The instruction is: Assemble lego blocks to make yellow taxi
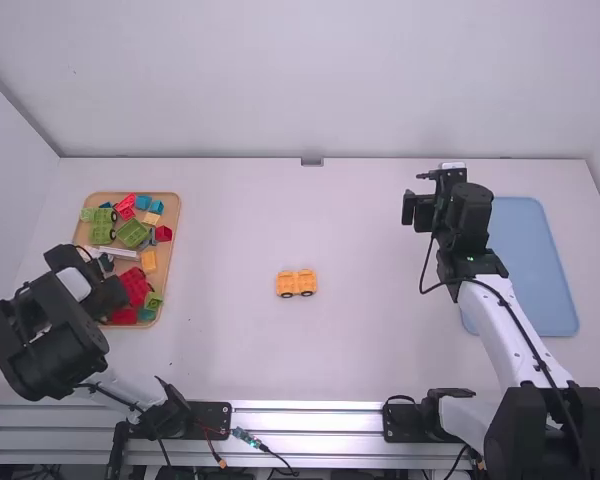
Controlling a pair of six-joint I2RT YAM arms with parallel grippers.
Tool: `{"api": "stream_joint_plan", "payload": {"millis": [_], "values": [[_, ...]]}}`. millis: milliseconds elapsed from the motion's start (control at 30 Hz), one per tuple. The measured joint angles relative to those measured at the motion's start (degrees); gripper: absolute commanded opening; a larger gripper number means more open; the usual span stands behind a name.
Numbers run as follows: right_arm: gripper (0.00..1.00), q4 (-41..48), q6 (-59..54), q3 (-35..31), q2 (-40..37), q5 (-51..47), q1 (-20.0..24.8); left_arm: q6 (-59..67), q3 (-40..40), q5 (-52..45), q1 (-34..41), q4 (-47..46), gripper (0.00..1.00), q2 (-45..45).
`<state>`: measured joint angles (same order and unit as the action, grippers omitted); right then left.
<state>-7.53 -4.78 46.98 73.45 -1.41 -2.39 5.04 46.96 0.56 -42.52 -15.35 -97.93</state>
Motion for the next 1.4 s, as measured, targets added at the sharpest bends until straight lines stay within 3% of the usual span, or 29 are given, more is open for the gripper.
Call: {"api": "stream_joint_plan", "payload": {"millis": [467, 800, 1100, 1233, 1400], "values": [[0.99, 0.0, 0.0, 0.0, 0.0, 0.0, 0.0, -0.7, -0.2, -0.6, 0.0, 3.6, 0.39, 0.0], [0.99, 0.0, -0.1, 0.0, 0.0, 0.0, 0.0, -0.8, -1.1, -0.6, 0.0, 3.9, 0.28, 0.0], [0.99, 0.0, 0.1, 0.0, 0.0, 0.1, 0.0, -2.1, -1.0, -0.6, 0.0, 3.5, 0.24, 0.0], [0.99, 0.0, 0.0, 0.0, 0.0, 0.0, 0.0, -3.8, 1.3, -0.6, 0.1, -0.6, 0.05, 0.0], [0.99, 0.0, -0.1, 0.0, 0.0, 0.2, 0.0, -5.5, 6.8, -2.7, 0.1, -4.8, 0.02, 0.0]]}}
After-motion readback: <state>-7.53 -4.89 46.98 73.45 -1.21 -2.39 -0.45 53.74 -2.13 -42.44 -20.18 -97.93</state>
